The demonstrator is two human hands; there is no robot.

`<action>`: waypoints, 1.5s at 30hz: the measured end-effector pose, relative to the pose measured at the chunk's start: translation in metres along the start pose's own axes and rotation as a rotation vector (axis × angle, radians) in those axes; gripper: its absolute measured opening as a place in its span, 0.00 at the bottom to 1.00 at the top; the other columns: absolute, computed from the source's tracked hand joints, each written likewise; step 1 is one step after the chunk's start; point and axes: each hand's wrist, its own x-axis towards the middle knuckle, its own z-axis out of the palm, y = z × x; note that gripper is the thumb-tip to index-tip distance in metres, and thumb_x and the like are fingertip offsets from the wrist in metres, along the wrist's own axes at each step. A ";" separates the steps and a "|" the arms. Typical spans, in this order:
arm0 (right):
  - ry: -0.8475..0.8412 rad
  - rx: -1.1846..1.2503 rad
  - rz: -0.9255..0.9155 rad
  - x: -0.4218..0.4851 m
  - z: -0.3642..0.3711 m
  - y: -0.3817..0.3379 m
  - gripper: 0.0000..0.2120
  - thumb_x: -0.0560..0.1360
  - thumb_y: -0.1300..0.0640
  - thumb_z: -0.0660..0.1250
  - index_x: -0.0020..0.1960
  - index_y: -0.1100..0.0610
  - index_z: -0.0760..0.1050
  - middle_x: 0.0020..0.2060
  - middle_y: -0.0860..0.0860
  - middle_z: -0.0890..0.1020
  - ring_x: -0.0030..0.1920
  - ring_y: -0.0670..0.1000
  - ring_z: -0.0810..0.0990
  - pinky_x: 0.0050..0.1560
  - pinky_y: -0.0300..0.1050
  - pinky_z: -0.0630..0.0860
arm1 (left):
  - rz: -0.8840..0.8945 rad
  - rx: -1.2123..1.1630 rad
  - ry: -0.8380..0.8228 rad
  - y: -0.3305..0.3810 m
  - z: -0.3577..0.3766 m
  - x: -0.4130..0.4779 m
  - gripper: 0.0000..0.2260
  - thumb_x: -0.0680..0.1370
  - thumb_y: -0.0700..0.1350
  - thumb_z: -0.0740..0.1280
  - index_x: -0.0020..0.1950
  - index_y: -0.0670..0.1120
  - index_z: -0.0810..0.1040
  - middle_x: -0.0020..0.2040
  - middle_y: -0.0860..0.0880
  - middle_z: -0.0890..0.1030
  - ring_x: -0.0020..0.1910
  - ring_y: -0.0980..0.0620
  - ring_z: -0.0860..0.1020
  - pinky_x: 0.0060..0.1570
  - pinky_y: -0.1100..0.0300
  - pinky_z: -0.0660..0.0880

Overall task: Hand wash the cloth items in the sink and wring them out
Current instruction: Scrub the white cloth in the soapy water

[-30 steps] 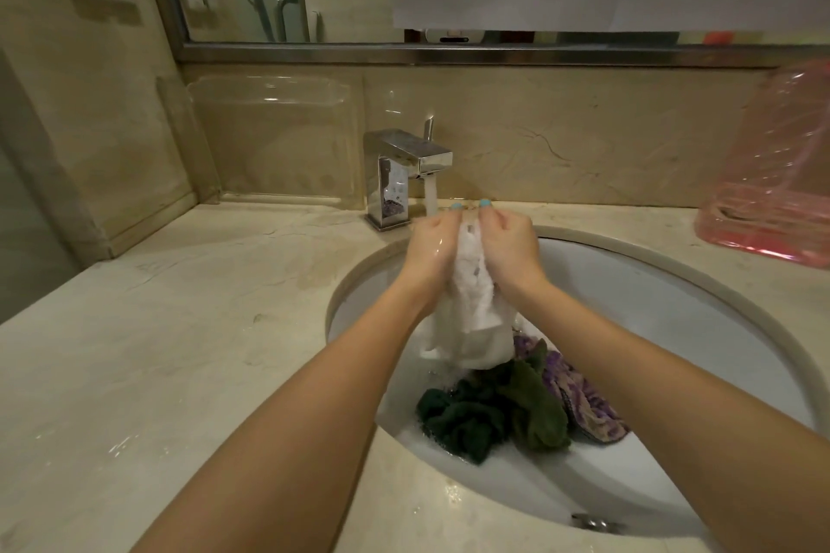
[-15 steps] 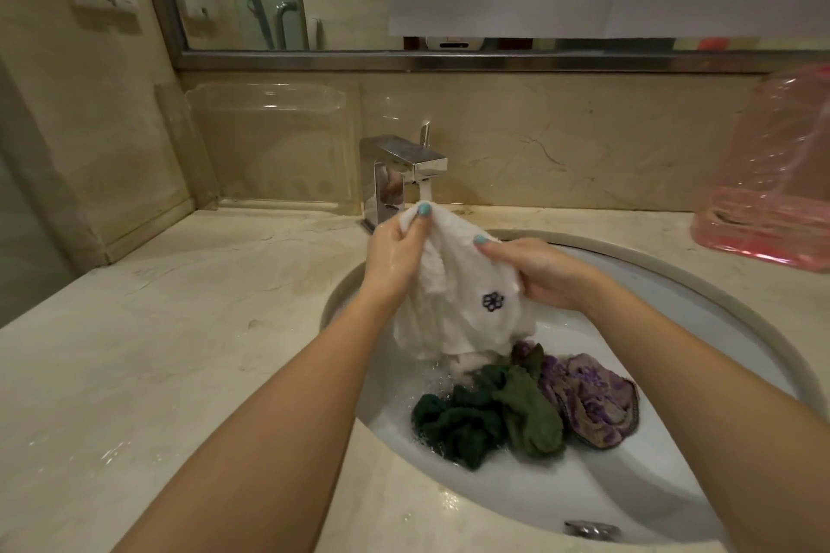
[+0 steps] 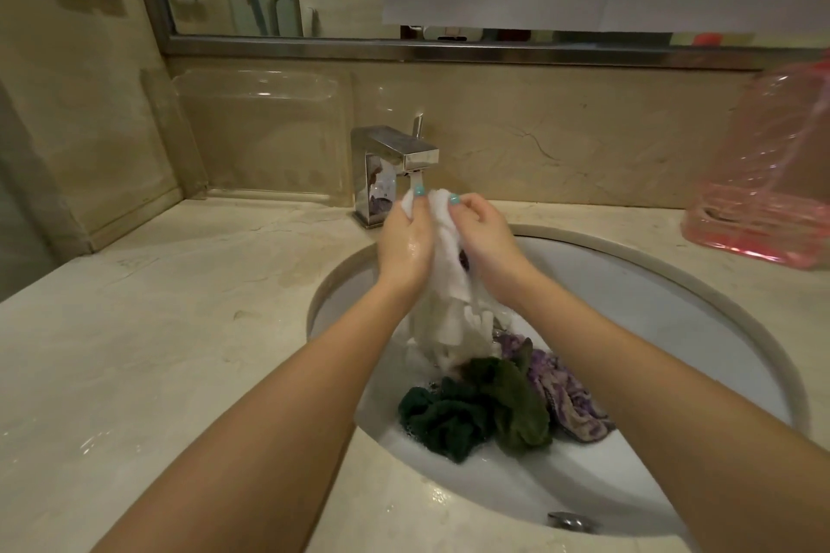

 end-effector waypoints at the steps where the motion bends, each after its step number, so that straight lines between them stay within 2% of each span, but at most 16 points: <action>1: 0.005 -0.089 -0.076 -0.005 0.008 -0.002 0.12 0.82 0.55 0.58 0.40 0.53 0.69 0.35 0.49 0.73 0.36 0.48 0.71 0.37 0.42 0.67 | 0.003 0.030 -0.004 -0.001 0.001 -0.001 0.16 0.84 0.54 0.54 0.45 0.50 0.76 0.43 0.48 0.81 0.46 0.50 0.80 0.50 0.52 0.76; 6: 0.101 -0.208 -0.132 -0.009 0.027 -0.004 0.19 0.80 0.54 0.62 0.30 0.54 0.70 0.31 0.51 0.76 0.34 0.50 0.71 0.36 0.45 0.65 | -0.183 0.049 0.011 -0.001 0.001 -0.001 0.15 0.82 0.50 0.59 0.42 0.46 0.79 0.43 0.43 0.83 0.48 0.42 0.81 0.47 0.51 0.77; 12: 0.197 0.071 0.224 0.004 0.000 0.012 0.16 0.77 0.50 0.60 0.34 0.56 0.72 0.32 0.52 0.77 0.42 0.56 0.78 0.44 0.48 0.72 | 0.057 0.141 -0.169 0.014 0.021 -0.033 0.19 0.83 0.50 0.58 0.35 0.49 0.75 0.34 0.50 0.78 0.38 0.50 0.78 0.40 0.56 0.72; 15: 0.177 0.119 0.118 -0.004 0.015 0.012 0.15 0.76 0.52 0.63 0.33 0.55 0.75 0.31 0.51 0.79 0.39 0.53 0.78 0.43 0.48 0.73 | 0.029 0.163 -0.081 0.013 0.010 -0.019 0.19 0.83 0.49 0.57 0.35 0.47 0.74 0.35 0.47 0.78 0.38 0.48 0.76 0.39 0.55 0.71; 21: 0.095 -0.119 -0.056 -0.013 0.032 0.009 0.24 0.77 0.60 0.62 0.25 0.51 0.60 0.20 0.43 0.63 0.26 0.45 0.61 0.30 0.42 0.57 | -0.263 0.145 -0.064 -0.002 -0.010 0.000 0.11 0.79 0.44 0.60 0.40 0.44 0.78 0.42 0.40 0.82 0.44 0.40 0.80 0.41 0.52 0.75; 24: 0.276 -0.156 0.111 -0.001 0.012 0.014 0.18 0.78 0.54 0.61 0.30 0.56 0.69 0.29 0.52 0.75 0.34 0.53 0.72 0.36 0.45 0.67 | -0.195 0.086 -0.173 0.013 0.005 -0.014 0.15 0.82 0.50 0.58 0.43 0.43 0.79 0.46 0.41 0.83 0.46 0.43 0.80 0.44 0.53 0.75; 27: 0.297 -0.166 0.184 0.004 -0.007 0.017 0.20 0.80 0.46 0.58 0.36 0.58 0.73 0.35 0.56 0.79 0.38 0.56 0.77 0.41 0.48 0.74 | -0.102 0.038 -0.203 0.021 0.012 -0.022 0.18 0.83 0.51 0.58 0.35 0.46 0.73 0.34 0.47 0.78 0.39 0.46 0.78 0.41 0.53 0.74; 31: 0.169 -0.006 0.144 0.005 -0.016 0.009 0.18 0.82 0.44 0.55 0.43 0.56 0.72 0.33 0.50 0.74 0.34 0.51 0.73 0.35 0.44 0.68 | -0.071 0.170 -0.245 0.004 -0.004 -0.011 0.13 0.83 0.44 0.54 0.40 0.44 0.70 0.37 0.48 0.70 0.37 0.52 0.69 0.40 0.57 0.65; 32: 0.107 0.046 0.172 0.004 -0.018 0.009 0.18 0.82 0.45 0.56 0.47 0.59 0.74 0.37 0.51 0.78 0.39 0.46 0.66 0.39 0.44 0.73 | -0.124 0.167 -0.277 -0.001 -0.009 -0.006 0.12 0.84 0.46 0.53 0.47 0.42 0.73 0.43 0.46 0.73 0.42 0.50 0.72 0.44 0.57 0.68; 33: 0.025 0.116 0.204 0.002 -0.021 0.008 0.17 0.82 0.48 0.58 0.51 0.62 0.76 0.43 0.54 0.82 0.56 0.56 0.78 0.44 0.46 0.77 | -0.183 0.151 -0.299 -0.004 -0.013 -0.002 0.15 0.84 0.50 0.54 0.55 0.41 0.74 0.49 0.45 0.76 0.49 0.48 0.75 0.51 0.56 0.71; 34: -0.065 0.189 0.219 0.000 -0.024 0.007 0.14 0.82 0.53 0.59 0.50 0.63 0.76 0.43 0.56 0.83 0.43 0.54 0.82 0.42 0.46 0.79 | -0.243 0.136 -0.300 -0.005 -0.017 0.000 0.21 0.83 0.55 0.55 0.62 0.40 0.74 0.56 0.45 0.77 0.55 0.46 0.76 0.58 0.52 0.73; 36: -0.225 0.243 0.210 -0.002 -0.030 0.005 0.08 0.81 0.62 0.60 0.47 0.63 0.77 0.38 0.55 0.82 0.40 0.52 0.81 0.34 0.41 0.78 | -0.298 0.139 -0.338 -0.004 -0.023 0.001 0.31 0.78 0.65 0.60 0.69 0.43 0.72 0.63 0.46 0.77 0.62 0.45 0.76 0.63 0.47 0.73; 38: -0.295 0.205 0.160 -0.001 -0.032 0.002 0.08 0.79 0.66 0.61 0.55 0.65 0.76 0.43 0.57 0.82 0.44 0.53 0.81 0.39 0.43 0.79 | -0.345 0.114 -0.451 -0.004 -0.027 0.003 0.34 0.69 0.70 0.67 0.65 0.46 0.76 0.59 0.48 0.82 0.58 0.45 0.80 0.60 0.46 0.76; 41: -0.251 0.186 0.107 0.002 -0.028 0.007 0.14 0.78 0.66 0.63 0.63 0.67 0.74 0.52 0.62 0.81 0.52 0.59 0.81 0.54 0.53 0.78 | -0.324 0.029 -0.464 -0.006 -0.030 0.004 0.20 0.72 0.61 0.72 0.58 0.50 0.79 0.50 0.48 0.85 0.51 0.49 0.83 0.51 0.53 0.79; 43: -0.208 0.102 0.104 0.004 -0.026 0.013 0.14 0.77 0.58 0.68 0.60 0.63 0.77 0.52 0.60 0.83 0.54 0.61 0.81 0.53 0.53 0.78 | -0.238 -0.012 -0.376 -0.006 -0.030 0.004 0.12 0.78 0.54 0.69 0.56 0.49 0.81 0.48 0.48 0.85 0.47 0.51 0.83 0.42 0.60 0.78; 45: -0.214 -0.093 0.106 0.003 -0.027 0.014 0.13 0.75 0.47 0.71 0.45 0.59 0.80 0.41 0.55 0.82 0.46 0.59 0.79 0.48 0.51 0.73 | -0.189 -0.009 -0.255 -0.008 -0.028 0.004 0.13 0.79 0.55 0.66 0.57 0.47 0.81 0.50 0.47 0.84 0.50 0.49 0.82 0.46 0.58 0.78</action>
